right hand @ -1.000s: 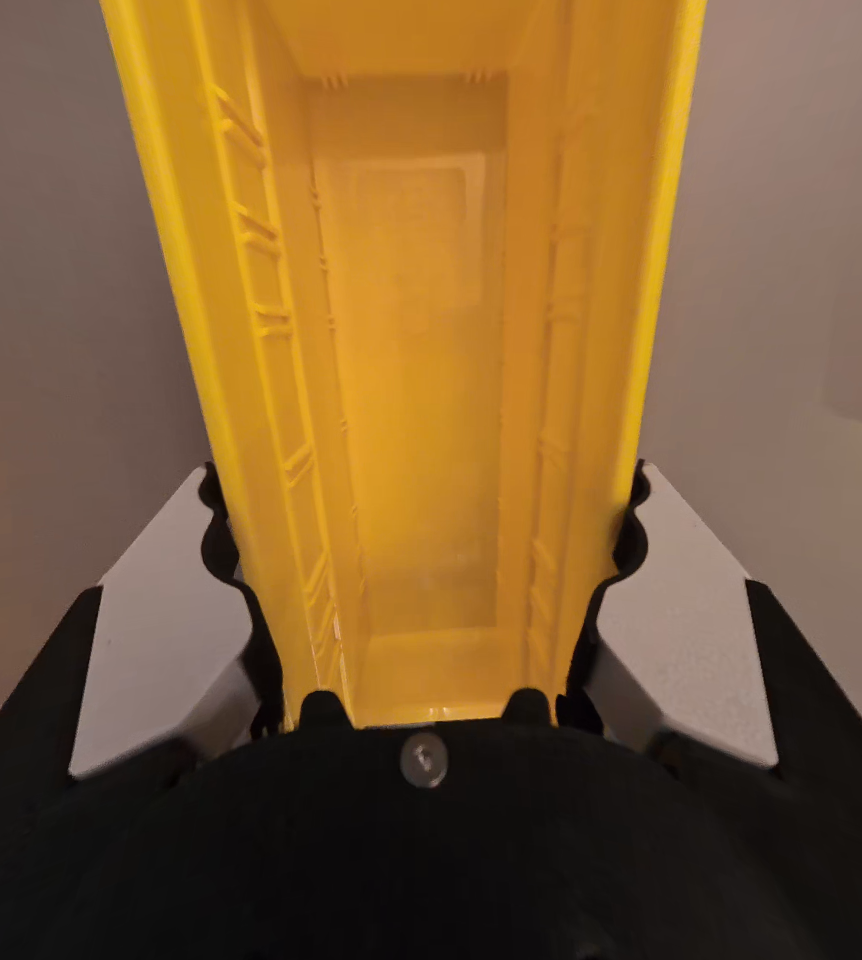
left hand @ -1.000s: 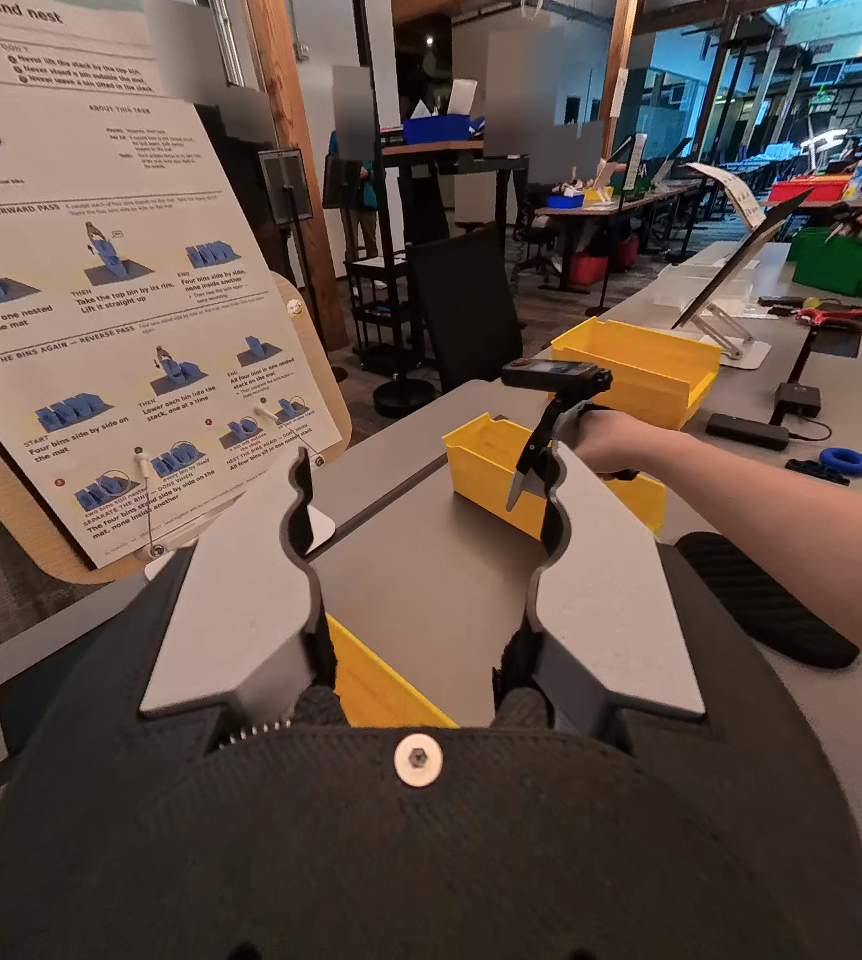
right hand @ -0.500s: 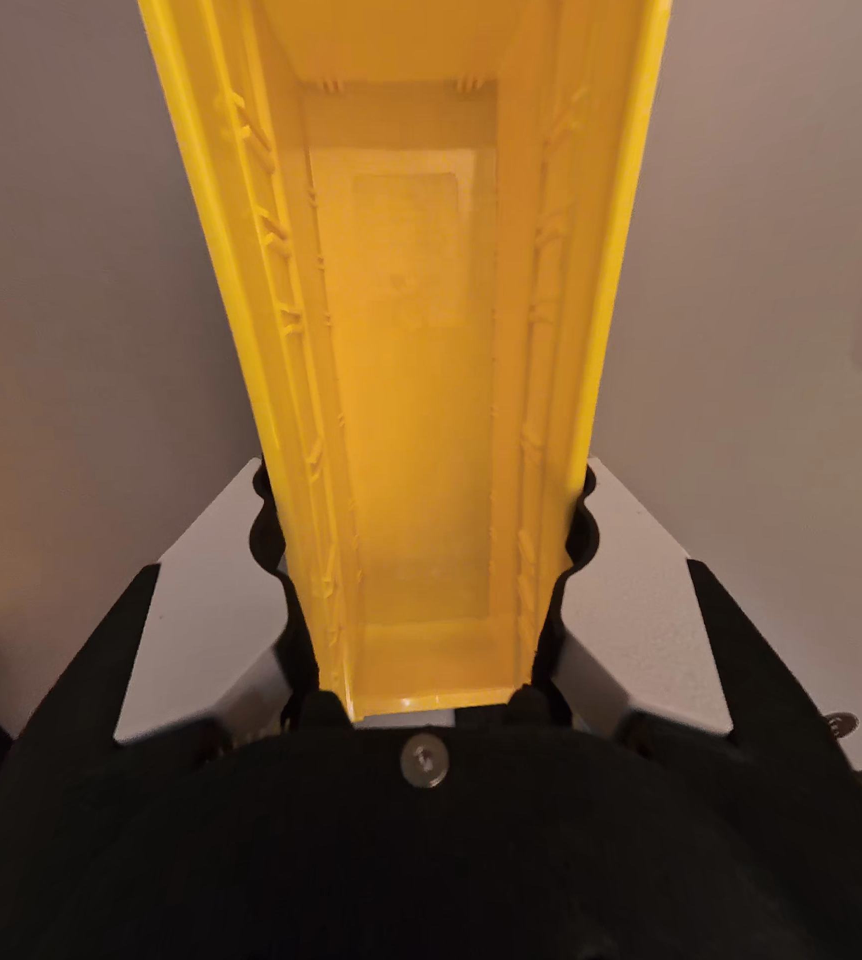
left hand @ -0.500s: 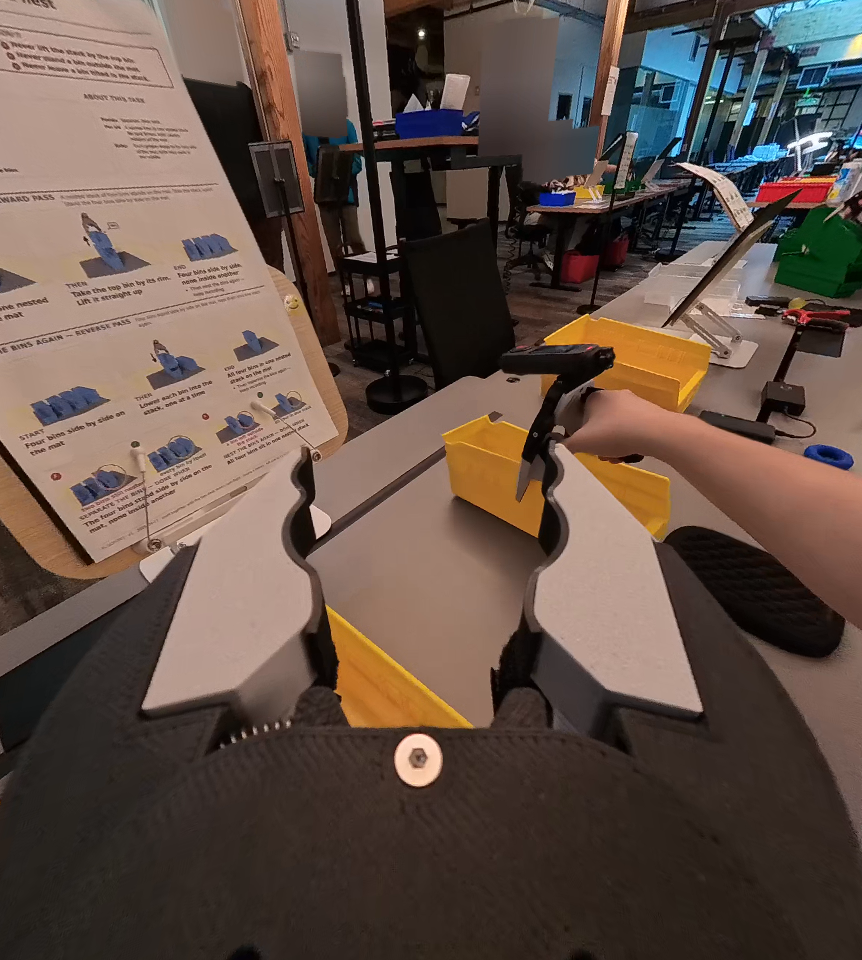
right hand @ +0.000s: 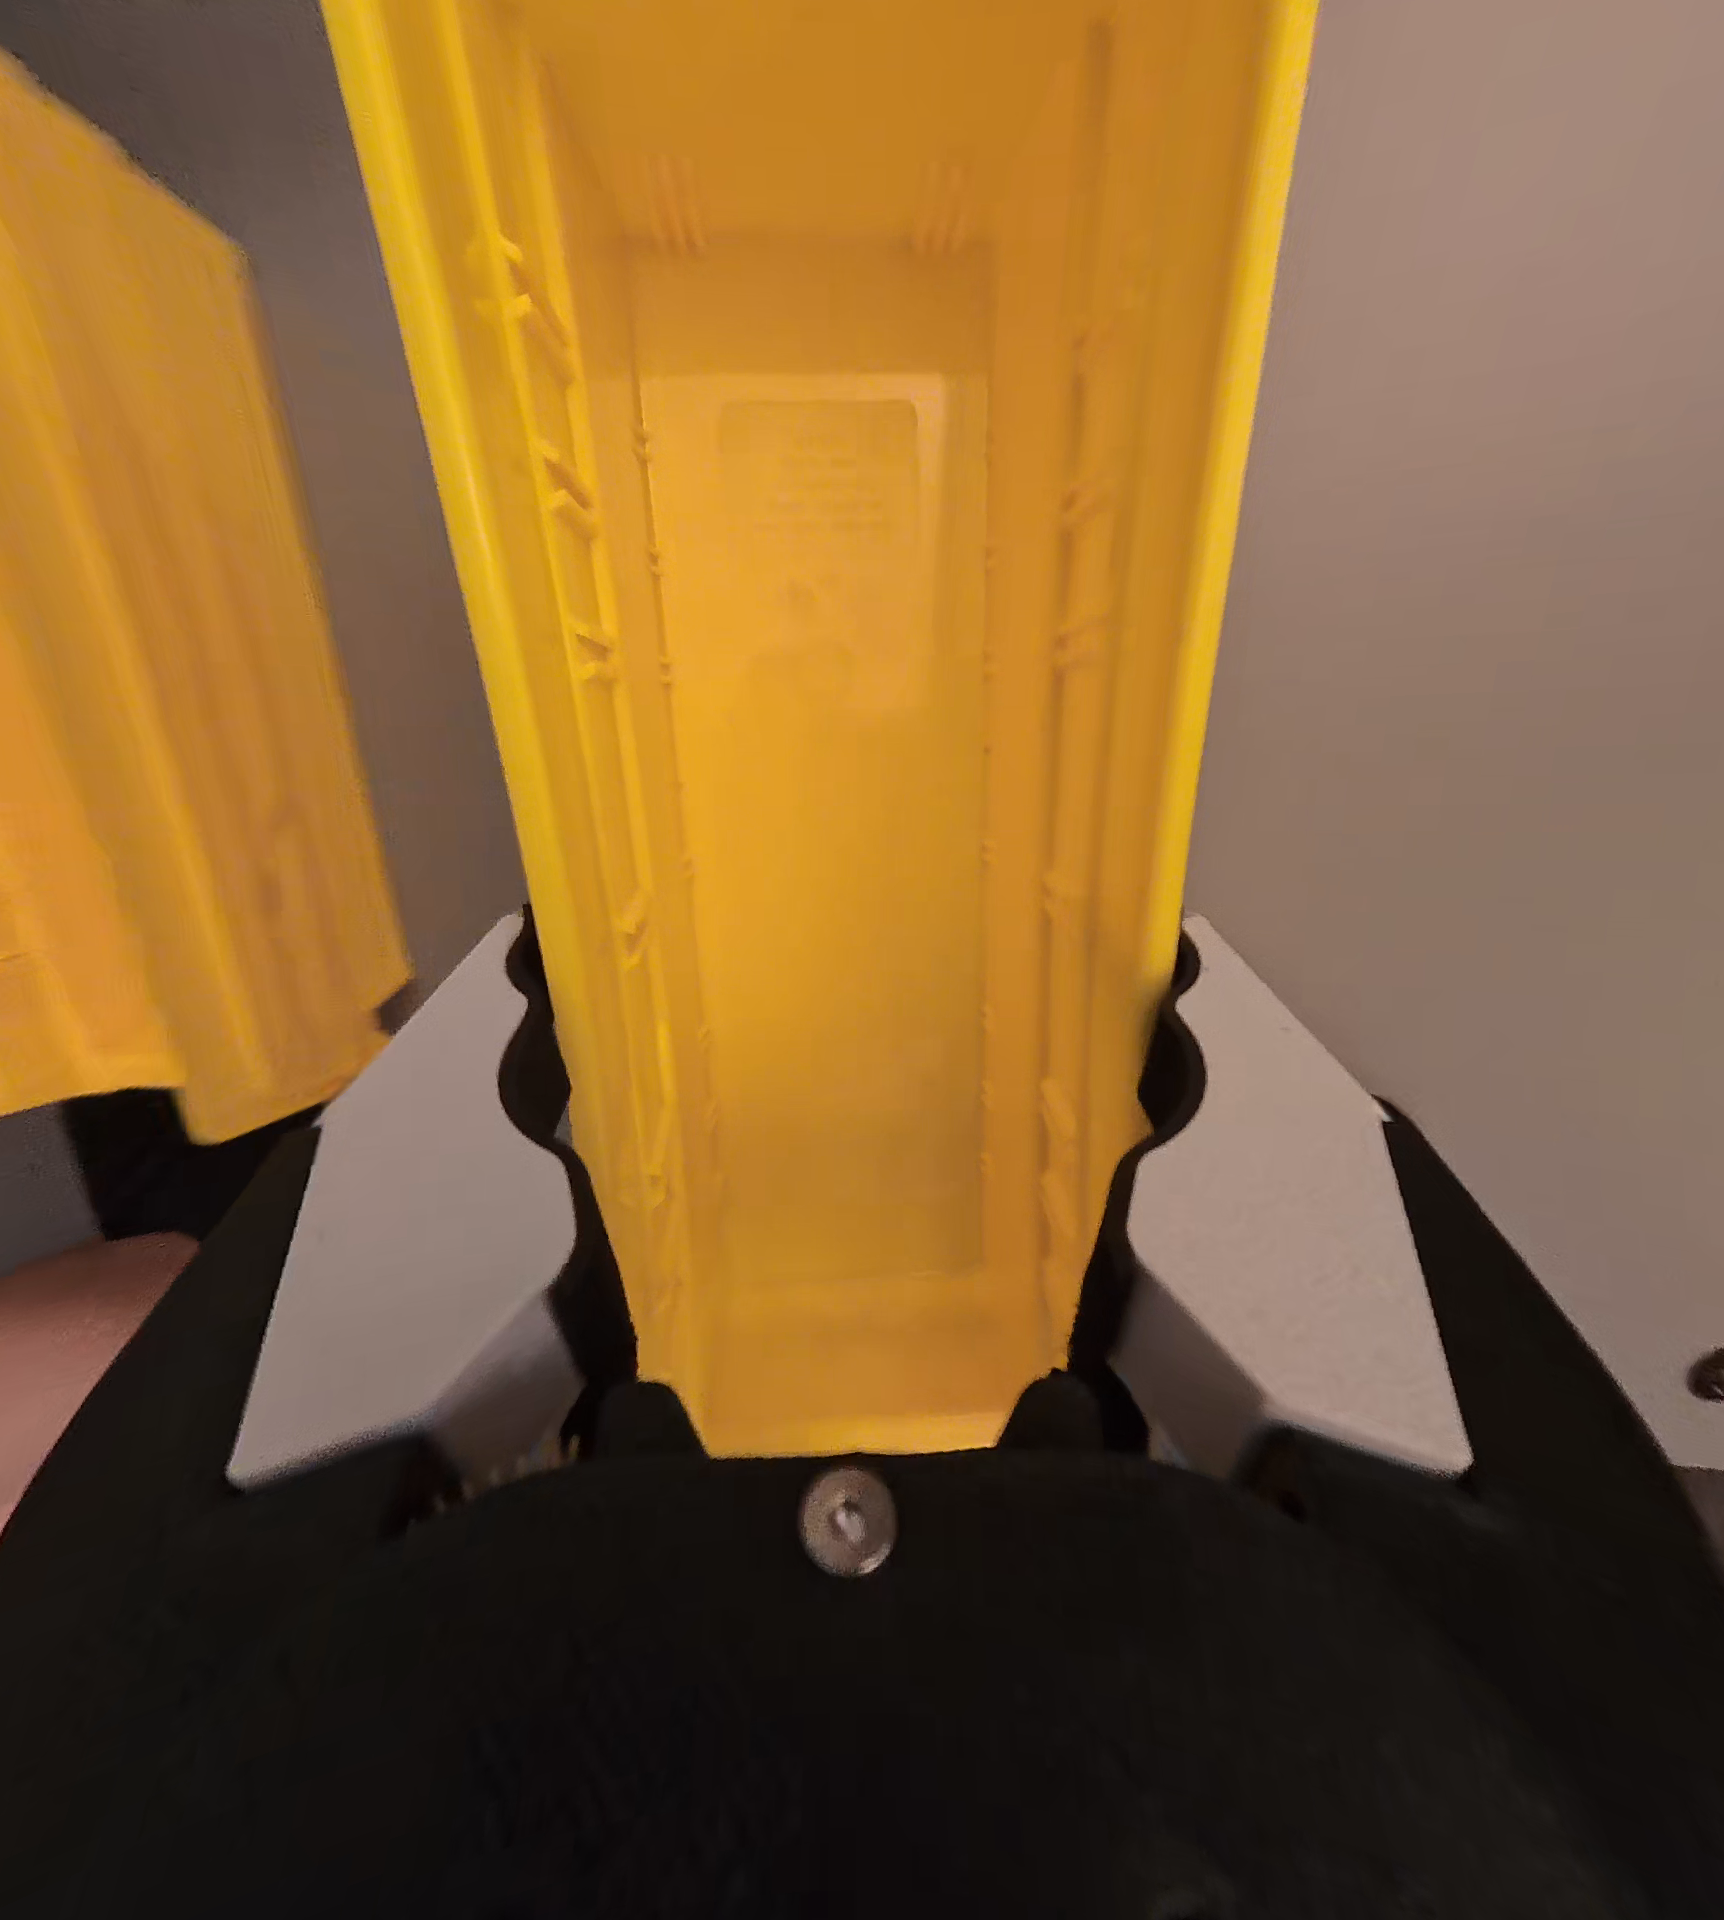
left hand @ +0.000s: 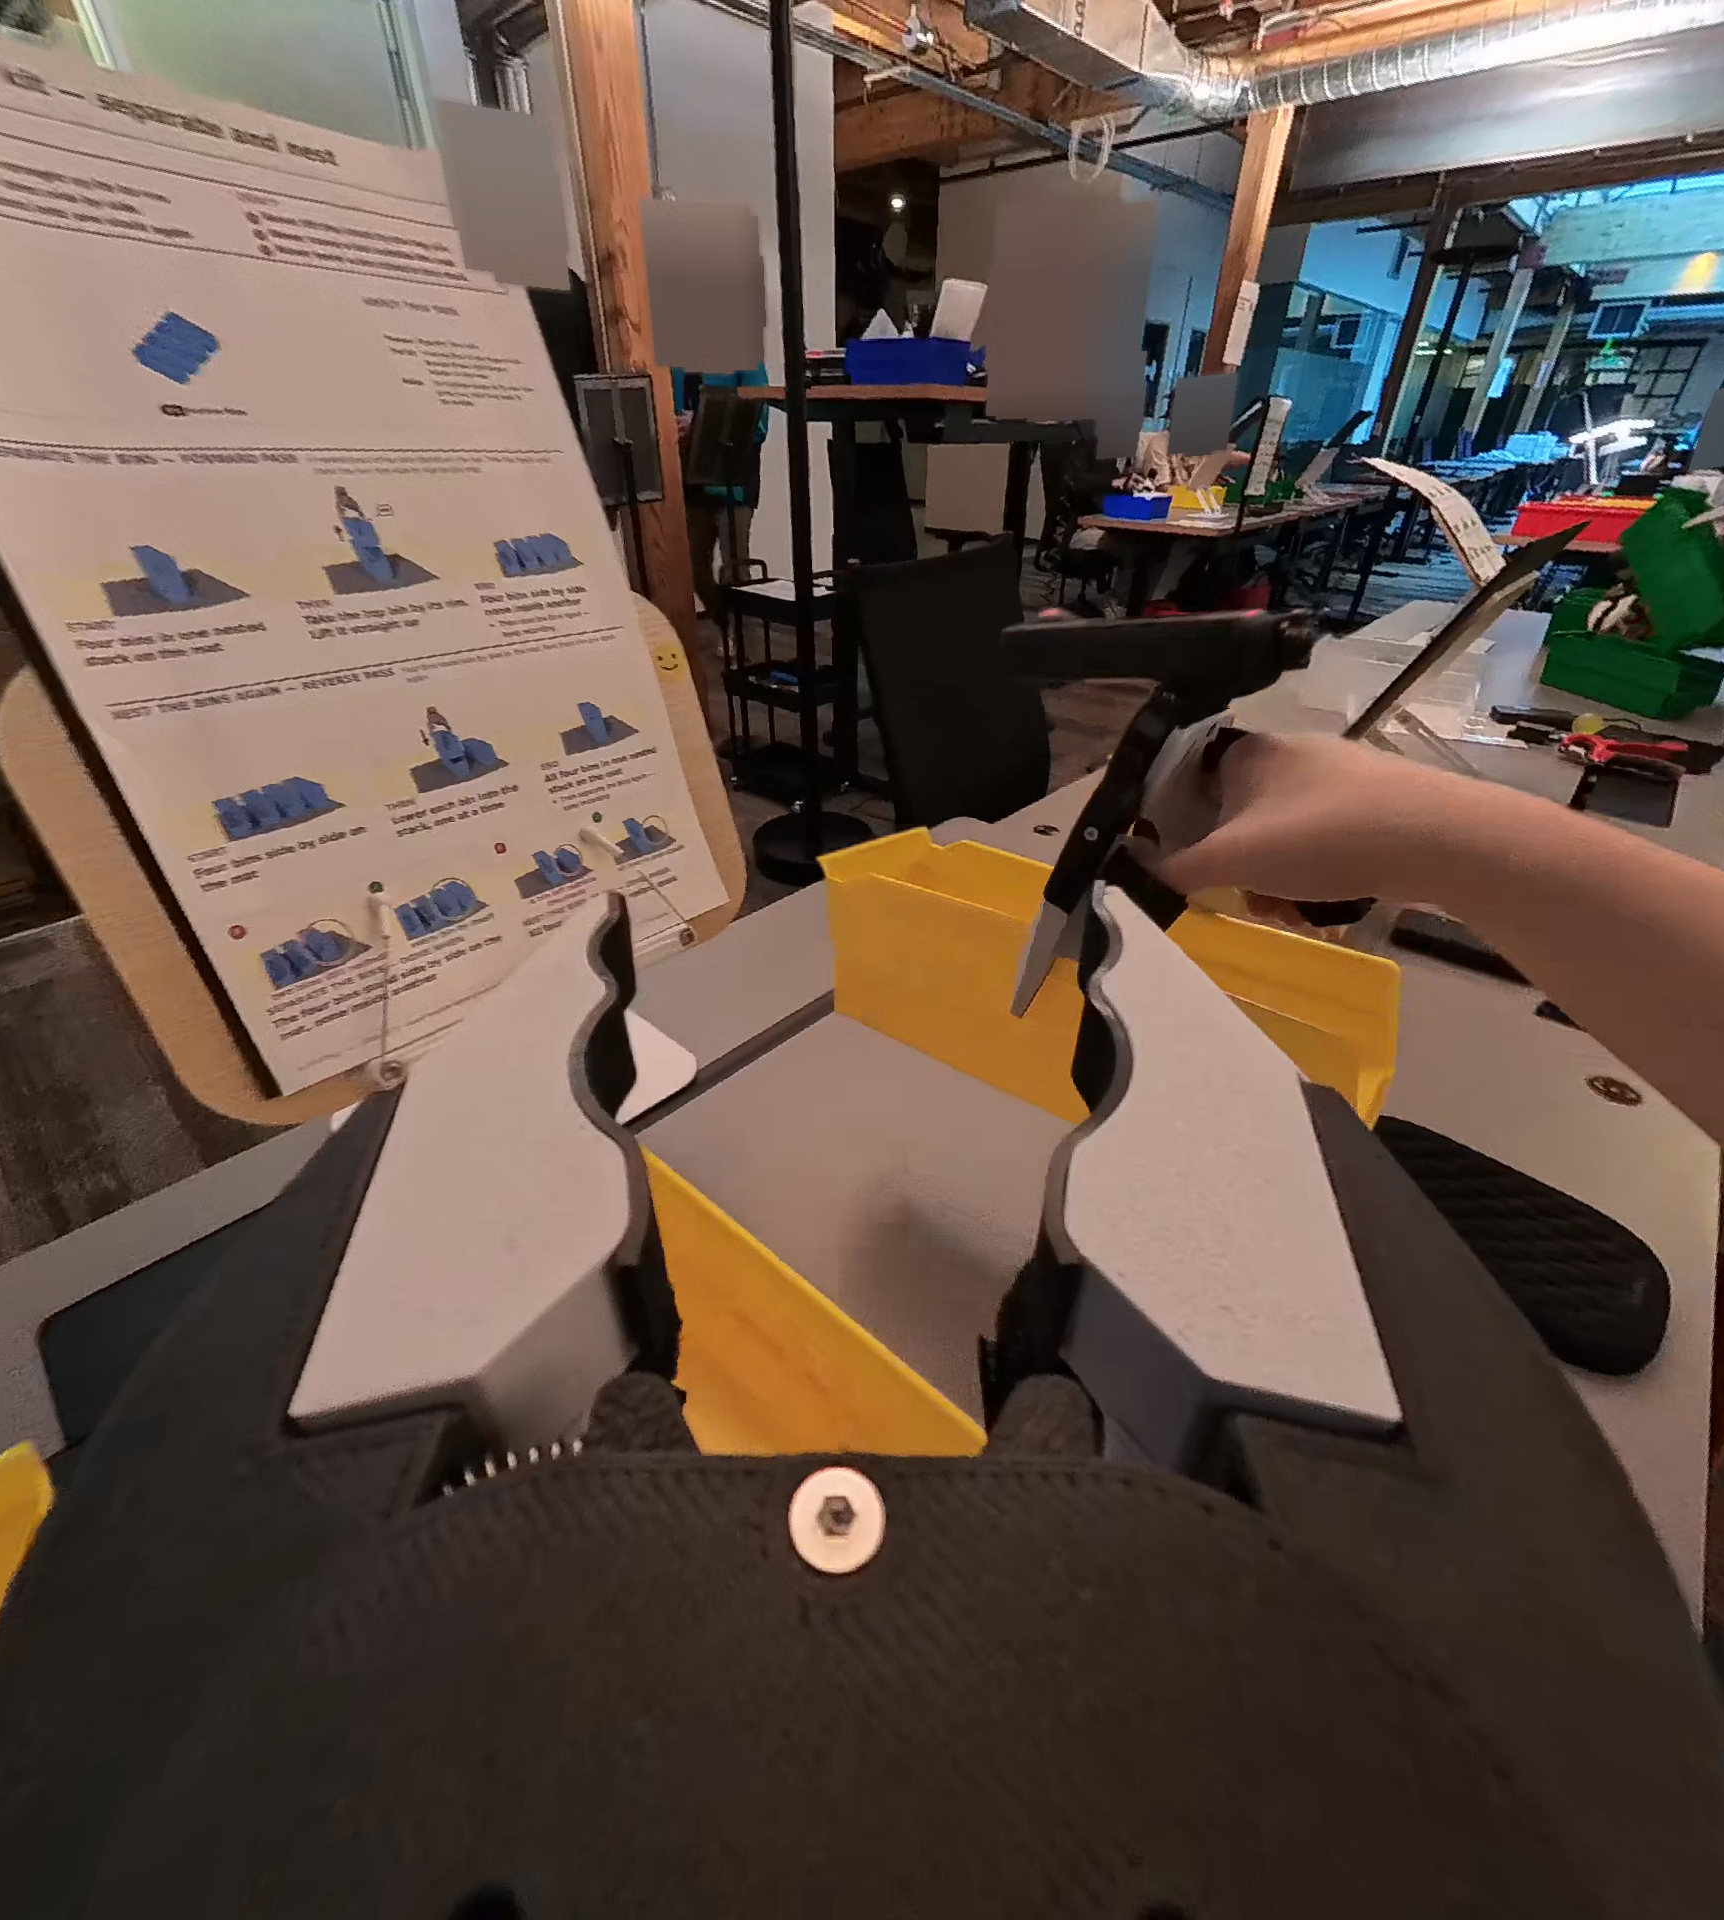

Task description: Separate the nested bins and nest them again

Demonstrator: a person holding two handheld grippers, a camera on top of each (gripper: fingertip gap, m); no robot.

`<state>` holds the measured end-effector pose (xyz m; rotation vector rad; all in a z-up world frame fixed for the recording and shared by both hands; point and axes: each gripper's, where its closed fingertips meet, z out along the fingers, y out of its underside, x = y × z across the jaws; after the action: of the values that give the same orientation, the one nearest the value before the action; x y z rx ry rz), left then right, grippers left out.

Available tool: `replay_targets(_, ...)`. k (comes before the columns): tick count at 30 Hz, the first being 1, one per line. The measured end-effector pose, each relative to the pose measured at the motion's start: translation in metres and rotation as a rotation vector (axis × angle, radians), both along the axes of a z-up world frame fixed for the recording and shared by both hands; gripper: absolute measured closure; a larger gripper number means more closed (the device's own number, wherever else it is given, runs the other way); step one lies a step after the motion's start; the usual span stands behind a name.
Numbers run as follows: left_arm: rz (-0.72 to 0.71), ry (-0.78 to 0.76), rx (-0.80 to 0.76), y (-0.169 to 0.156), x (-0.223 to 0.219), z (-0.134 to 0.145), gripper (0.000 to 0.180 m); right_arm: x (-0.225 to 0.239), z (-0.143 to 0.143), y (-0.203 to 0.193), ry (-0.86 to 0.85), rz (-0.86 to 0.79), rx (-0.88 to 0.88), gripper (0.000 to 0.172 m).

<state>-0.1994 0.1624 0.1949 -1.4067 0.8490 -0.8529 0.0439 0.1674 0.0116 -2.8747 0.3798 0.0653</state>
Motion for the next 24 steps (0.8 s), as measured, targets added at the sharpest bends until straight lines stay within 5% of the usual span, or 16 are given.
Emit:
replay_targets(9, 0.052, -0.045, -0.021, 0.007, -0.032, 0.005, 0.095, -0.169, 0.045, 0.050, 0.219, 0.138, 0.106, 0.056)
replay_targets(17, 0.041, -0.075, -0.039, 0.007, -0.047, 0.007, 0.095, -0.226, 0.010, 0.080, 0.253, 0.055, 0.005, 0.054)
replay_targets(24, 0.032, -0.099, -0.054, 0.010, -0.054, 0.008, 0.095, -0.234, -0.021, 0.093, 0.056, 0.032, -0.079, 0.052)
